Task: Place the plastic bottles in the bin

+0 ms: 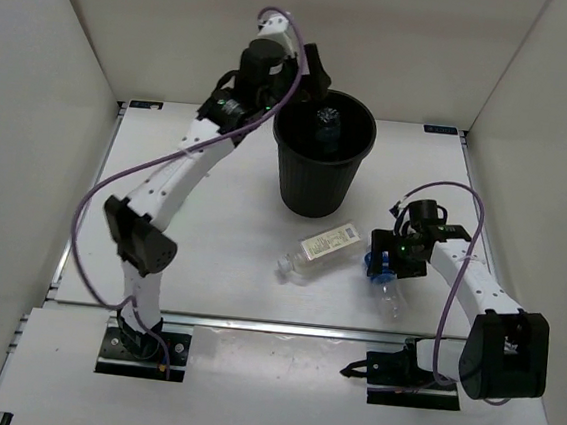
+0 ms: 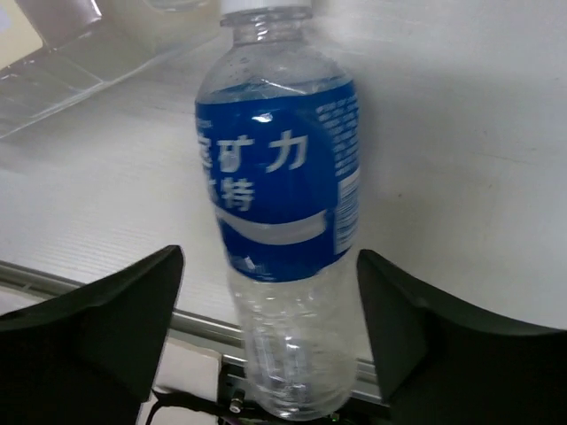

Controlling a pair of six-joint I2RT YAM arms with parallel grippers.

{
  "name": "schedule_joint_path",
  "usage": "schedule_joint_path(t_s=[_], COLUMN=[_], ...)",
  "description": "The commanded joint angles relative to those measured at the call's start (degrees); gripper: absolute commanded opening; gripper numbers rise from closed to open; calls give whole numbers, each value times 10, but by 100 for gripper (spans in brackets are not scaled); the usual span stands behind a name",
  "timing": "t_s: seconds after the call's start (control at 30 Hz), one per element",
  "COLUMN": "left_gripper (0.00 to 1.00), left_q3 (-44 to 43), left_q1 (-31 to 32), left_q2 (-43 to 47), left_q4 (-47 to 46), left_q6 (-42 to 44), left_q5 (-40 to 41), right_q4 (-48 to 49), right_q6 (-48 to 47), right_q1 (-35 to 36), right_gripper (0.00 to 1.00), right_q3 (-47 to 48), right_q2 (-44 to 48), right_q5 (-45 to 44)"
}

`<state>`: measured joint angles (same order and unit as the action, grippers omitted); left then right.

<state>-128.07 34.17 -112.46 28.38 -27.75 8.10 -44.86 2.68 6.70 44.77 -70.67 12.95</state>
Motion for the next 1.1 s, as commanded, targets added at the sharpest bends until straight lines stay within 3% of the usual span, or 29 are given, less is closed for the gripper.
schedule_joint_path(t_s=[0.0, 0.03, 0.07, 0.23, 0.33, 0.43, 0.7, 0.8, 1.07], left_gripper=[99, 99, 99, 99, 98, 99, 98, 99, 99], left_q3=[81, 107, 166, 405, 486, 526, 493, 465, 489], left_q1=[-54, -61, -79, -193, -250, -271, -292, -304, -342], left_q2=[124, 167, 207, 360, 406, 394, 293, 264, 203], left_q4=[43, 60, 62, 119, 162, 204, 236, 230, 204], left_q6=[4, 5, 4, -7, -7, 11, 43, 52, 95], left_q5=[-19, -14, -5, 32, 51, 62, 94, 97, 84], right_q4=[21, 19, 20, 17, 5, 4, 40, 91, 191], right_q6=[0, 3, 4, 19, 20, 18, 31, 30, 30], right_q1=[4, -2, -10, -48, -66, -63, 22, 23, 85], right_gripper=[73, 63, 43, 35, 32, 29, 26, 26, 23], right_q3=[1, 1, 1, 7, 31, 90, 339, 424, 642], right_q2=[0, 0, 4, 38, 62, 70, 28, 2, -179], right_q5=[-24, -29, -35, -93, -89, -85, -121, -84, -23])
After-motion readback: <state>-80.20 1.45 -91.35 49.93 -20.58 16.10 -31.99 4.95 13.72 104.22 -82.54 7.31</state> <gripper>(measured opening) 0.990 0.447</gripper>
